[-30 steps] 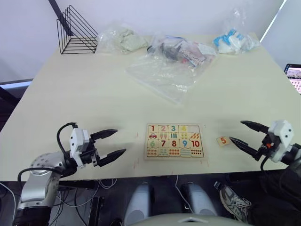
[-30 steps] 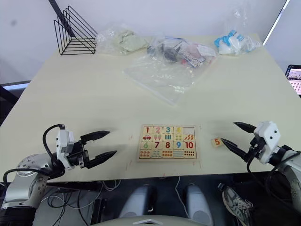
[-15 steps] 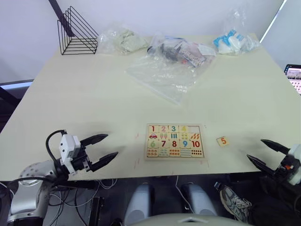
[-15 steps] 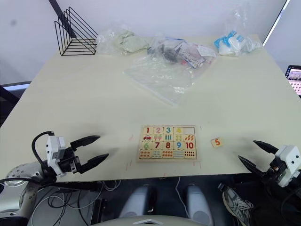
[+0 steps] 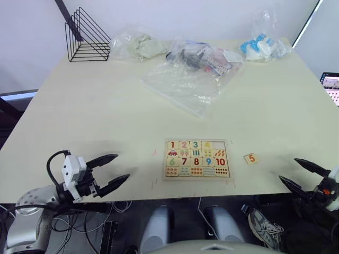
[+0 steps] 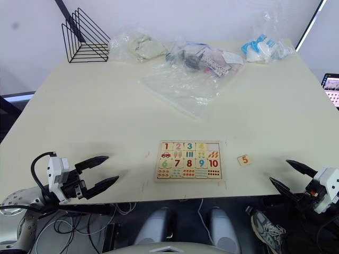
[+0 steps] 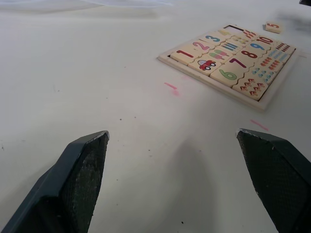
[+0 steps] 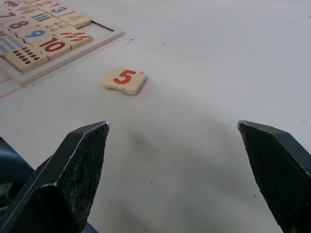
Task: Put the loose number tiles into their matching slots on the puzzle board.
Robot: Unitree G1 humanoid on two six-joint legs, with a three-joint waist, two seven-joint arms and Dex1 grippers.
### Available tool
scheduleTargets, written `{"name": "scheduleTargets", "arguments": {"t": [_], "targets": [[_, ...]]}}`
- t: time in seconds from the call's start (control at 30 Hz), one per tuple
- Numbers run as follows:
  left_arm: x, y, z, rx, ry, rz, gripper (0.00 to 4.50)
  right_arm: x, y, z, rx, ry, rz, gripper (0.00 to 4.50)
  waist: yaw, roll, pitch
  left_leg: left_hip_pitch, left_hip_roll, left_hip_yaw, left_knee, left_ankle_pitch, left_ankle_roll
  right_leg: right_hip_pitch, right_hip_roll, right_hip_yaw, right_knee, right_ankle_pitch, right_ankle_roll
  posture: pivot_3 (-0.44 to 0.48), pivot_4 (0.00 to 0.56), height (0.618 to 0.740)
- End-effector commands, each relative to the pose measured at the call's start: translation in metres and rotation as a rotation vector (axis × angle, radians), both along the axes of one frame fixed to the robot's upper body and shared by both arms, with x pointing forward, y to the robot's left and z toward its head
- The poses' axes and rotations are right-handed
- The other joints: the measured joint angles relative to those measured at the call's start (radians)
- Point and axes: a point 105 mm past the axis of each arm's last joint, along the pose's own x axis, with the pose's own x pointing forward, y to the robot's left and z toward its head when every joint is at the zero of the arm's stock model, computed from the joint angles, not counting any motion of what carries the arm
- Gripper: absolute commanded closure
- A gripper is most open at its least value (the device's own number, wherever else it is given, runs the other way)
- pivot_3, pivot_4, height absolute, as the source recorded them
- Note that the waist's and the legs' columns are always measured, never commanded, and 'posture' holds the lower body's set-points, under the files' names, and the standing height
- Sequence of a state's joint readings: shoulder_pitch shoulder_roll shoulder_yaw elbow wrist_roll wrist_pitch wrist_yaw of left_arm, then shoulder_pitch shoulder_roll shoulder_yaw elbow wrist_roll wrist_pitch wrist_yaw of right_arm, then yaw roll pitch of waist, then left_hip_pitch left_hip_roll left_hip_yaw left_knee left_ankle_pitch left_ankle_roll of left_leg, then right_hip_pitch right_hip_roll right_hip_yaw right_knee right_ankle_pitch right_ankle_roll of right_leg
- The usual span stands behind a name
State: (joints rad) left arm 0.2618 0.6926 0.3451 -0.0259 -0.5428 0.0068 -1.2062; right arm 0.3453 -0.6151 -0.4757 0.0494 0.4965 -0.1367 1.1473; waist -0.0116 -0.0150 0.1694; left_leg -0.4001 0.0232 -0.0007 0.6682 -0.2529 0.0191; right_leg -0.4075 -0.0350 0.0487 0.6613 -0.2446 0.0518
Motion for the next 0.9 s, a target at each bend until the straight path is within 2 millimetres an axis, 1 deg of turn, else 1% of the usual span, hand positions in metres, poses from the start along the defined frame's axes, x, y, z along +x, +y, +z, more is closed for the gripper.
{"name": "scheduleTargets", "arguments": {"t": [0.03, 0.7, 0.9], "targets": [[0.001, 0.002, 0.011, 0.014, -0.049, -0.013, 0.00, 0.001, 0.001, 0.006, 0.003, -0.039, 0.007, 0.06, 0.000, 0.000, 0.000, 0.000, 0.000, 0.000, 0.000, 0.000, 0.000, 0.000, 0.000, 0.000, 0.000, 0.000, 0.000, 0.000, 0.150, 0.740], [0.003, 0.000, 0.012, 0.023, -0.063, -0.042, 0.00, 0.009, 0.005, 0.009, 0.006, -0.051, 0.028, 0.06, 0.000, 0.000, 0.000, 0.000, 0.000, 0.000, 0.000, 0.000, 0.000, 0.000, 0.000, 0.000, 0.000, 0.000, 0.000, 0.000, 0.150, 0.740], [0.006, -0.005, 0.014, 0.037, -0.074, -0.099, 0.00, 0.012, 0.007, 0.012, 0.011, -0.058, 0.041, 0.06, 0.000, 0.000, 0.000, 0.000, 0.000, 0.001, 0.000, 0.000, 0.000, 0.000, 0.000, 0.000, 0.000, 0.000, 0.000, 0.000, 0.150, 0.740]]}}
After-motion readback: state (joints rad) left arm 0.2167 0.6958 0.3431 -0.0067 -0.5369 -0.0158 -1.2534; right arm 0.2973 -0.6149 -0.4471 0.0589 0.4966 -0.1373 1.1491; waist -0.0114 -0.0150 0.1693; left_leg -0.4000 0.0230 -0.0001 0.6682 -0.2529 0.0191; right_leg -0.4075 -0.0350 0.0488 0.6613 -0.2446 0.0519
